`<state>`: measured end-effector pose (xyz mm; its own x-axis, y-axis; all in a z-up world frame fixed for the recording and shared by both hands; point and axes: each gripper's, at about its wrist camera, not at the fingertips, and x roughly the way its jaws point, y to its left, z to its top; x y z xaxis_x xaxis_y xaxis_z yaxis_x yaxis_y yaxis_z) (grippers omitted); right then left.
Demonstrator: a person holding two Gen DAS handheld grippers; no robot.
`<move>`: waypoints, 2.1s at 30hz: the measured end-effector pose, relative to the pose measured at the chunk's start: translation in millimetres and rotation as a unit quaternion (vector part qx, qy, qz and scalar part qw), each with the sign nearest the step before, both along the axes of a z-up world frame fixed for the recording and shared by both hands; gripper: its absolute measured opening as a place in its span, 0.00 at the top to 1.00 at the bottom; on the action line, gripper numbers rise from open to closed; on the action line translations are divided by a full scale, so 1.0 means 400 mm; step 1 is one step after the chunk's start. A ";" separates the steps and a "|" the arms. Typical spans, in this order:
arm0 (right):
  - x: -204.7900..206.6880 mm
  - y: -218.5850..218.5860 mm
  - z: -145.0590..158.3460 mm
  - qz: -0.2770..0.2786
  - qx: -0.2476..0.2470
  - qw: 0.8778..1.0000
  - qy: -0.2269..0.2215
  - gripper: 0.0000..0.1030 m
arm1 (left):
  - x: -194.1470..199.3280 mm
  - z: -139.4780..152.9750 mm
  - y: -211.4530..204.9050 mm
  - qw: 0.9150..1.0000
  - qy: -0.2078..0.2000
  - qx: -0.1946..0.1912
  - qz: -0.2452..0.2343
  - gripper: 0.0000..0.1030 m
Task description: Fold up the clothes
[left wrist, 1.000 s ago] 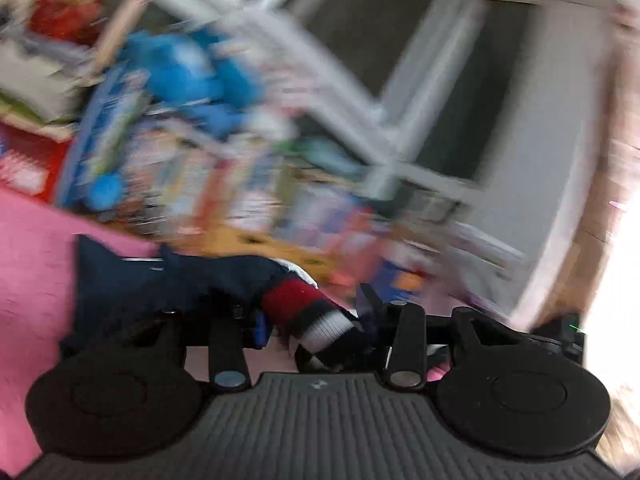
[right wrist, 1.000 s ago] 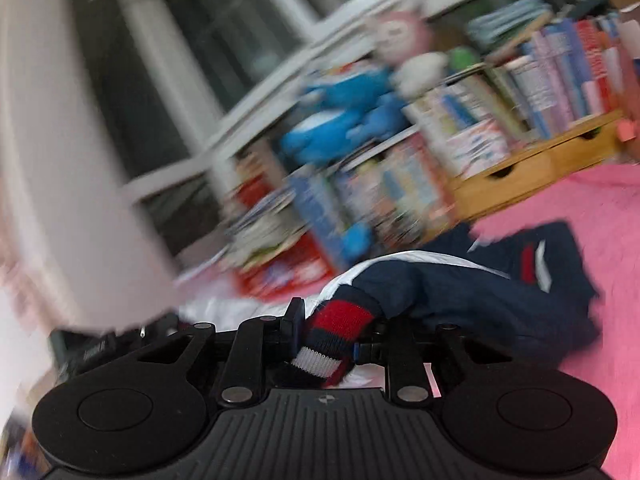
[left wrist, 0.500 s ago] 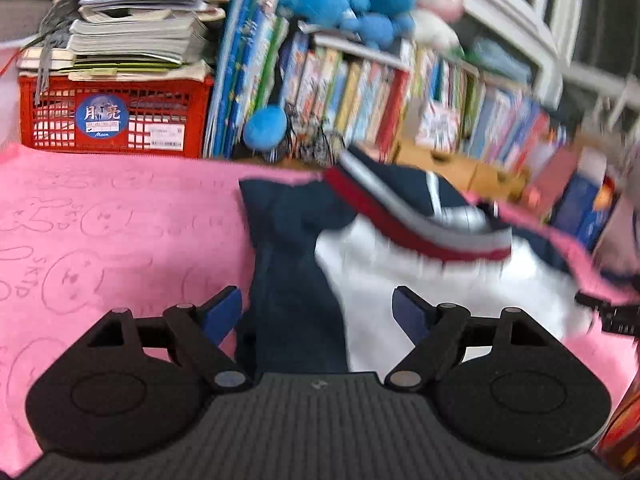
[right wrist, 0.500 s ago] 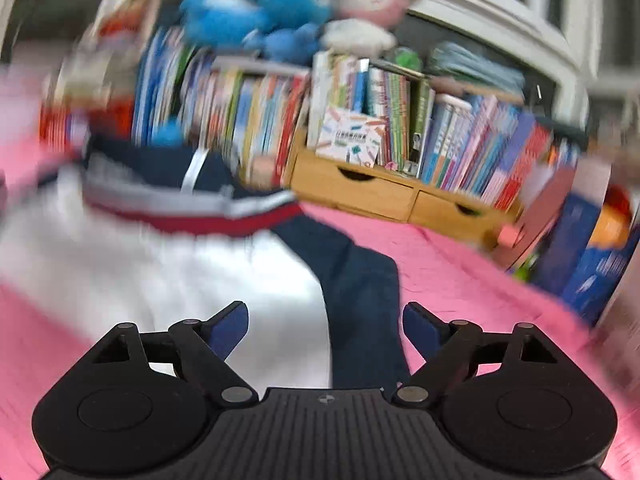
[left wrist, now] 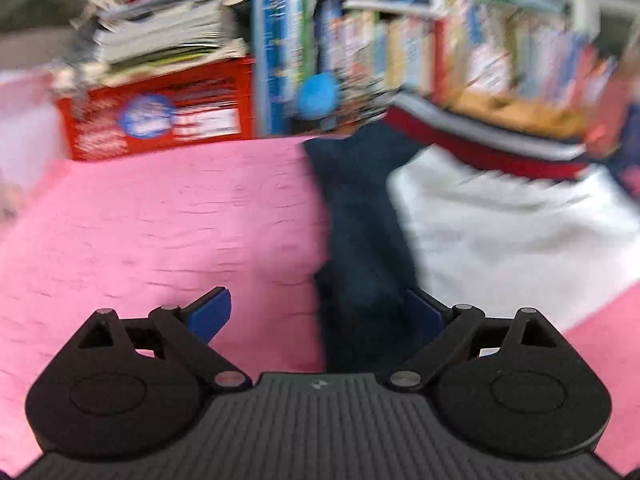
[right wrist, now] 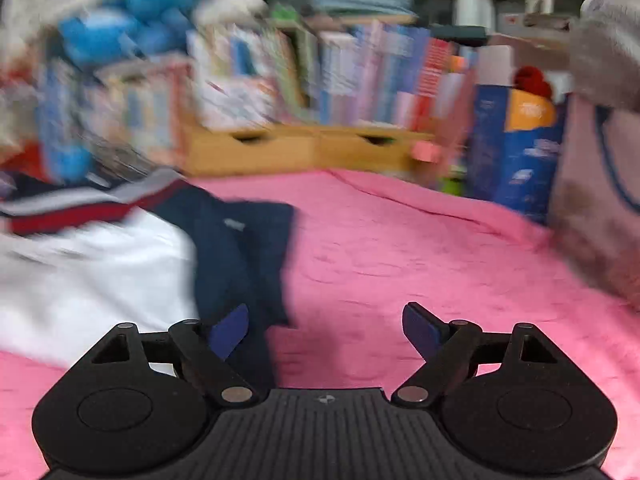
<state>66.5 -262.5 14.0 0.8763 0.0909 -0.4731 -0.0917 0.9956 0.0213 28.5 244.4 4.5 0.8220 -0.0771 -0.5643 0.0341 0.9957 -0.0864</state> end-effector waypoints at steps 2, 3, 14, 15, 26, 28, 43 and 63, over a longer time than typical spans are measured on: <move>-0.030 0.011 -0.004 0.059 -0.001 0.998 -0.008 0.17 | -0.008 0.001 0.008 0.996 0.004 -0.068 -0.060 0.00; -0.039 0.029 -0.013 0.083 -0.020 0.996 -0.008 0.18 | -0.007 -0.004 0.004 0.993 0.008 -0.084 -0.080 0.00; 0.031 0.033 -0.036 0.078 0.056 0.994 0.049 0.79 | 0.030 -0.006 -0.062 0.997 0.022 -0.030 -0.062 0.86; 0.035 0.025 -0.031 0.069 0.059 0.995 0.049 0.79 | 0.043 -0.006 -0.038 0.997 0.025 -0.051 -0.051 0.86; -0.100 0.207 0.009 0.129 -0.183 0.973 -0.064 0.51 | -0.033 0.065 -0.083 0.996 -0.049 0.077 -0.017 0.70; -0.158 0.292 0.002 0.200 -0.246 0.943 -0.103 0.41 | -0.054 0.079 -0.119 0.991 -0.064 0.102 -0.053 0.60; -0.141 0.604 -0.056 0.407 -0.394 0.808 -0.161 0.61 | 0.017 -0.027 -0.443 0.916 -0.073 0.280 -0.278 0.52; -0.079 0.174 0.109 0.250 -0.216 0.944 -0.012 0.63 | -0.039 0.132 -0.005 0.990 -0.053 0.078 -0.109 0.24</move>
